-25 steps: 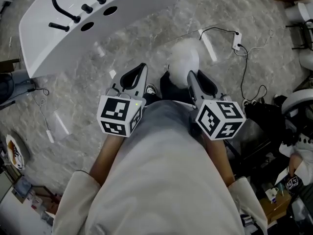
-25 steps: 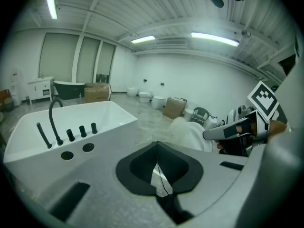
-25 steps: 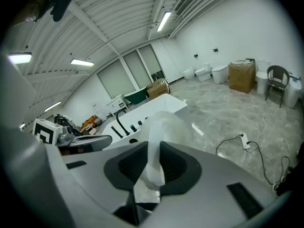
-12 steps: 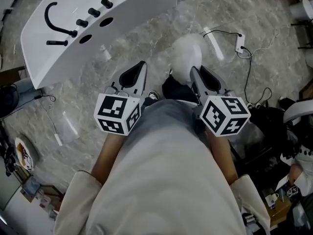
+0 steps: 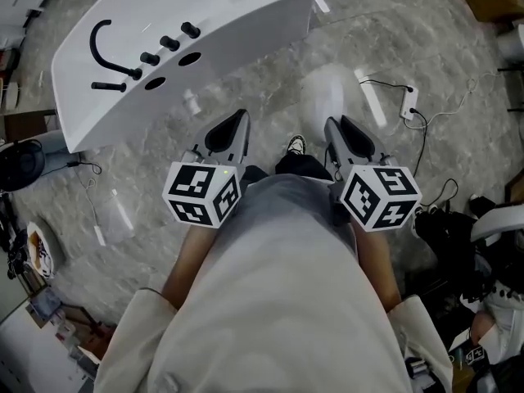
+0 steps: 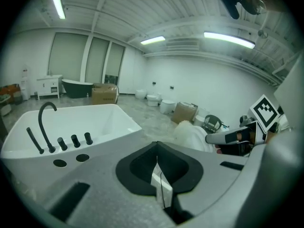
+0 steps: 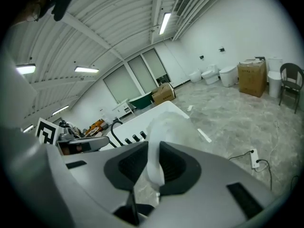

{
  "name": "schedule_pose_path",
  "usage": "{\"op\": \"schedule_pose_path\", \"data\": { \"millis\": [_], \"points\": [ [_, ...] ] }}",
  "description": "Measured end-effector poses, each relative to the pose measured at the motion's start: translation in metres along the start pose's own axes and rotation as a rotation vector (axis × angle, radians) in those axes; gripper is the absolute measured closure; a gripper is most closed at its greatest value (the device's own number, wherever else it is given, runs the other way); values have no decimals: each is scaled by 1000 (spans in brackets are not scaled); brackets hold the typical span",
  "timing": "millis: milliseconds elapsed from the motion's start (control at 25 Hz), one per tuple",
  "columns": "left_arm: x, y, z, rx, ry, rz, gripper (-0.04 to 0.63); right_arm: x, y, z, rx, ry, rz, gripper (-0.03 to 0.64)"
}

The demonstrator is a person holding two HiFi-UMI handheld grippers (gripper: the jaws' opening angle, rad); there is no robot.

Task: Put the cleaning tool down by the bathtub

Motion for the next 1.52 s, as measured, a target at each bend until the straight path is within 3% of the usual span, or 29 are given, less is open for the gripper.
{"op": "schedule_pose_path", "data": {
  "millis": [160, 760, 1520],
  "points": [
    [-12, -5, 0, -28, 41, -55, 591, -7, -2, -11, -16, 18, 3, 546],
    [-23, -40, 16, -45, 107, -11, 591, -23, -29, -45, -9, -12, 49, 551],
    [-116, -139, 117, -7, 143, -35, 591, -111, -150, -42, -17, 29, 98, 554]
  ]
}}
Point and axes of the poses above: the fingertips, and each gripper's own axes: y backward along the fingers, z to its left, x out of its underside, the point moved 1 cm from there along y, backward along the fingers, and after that the axes turned 4 degrees about -x, right-handed, at the moved point
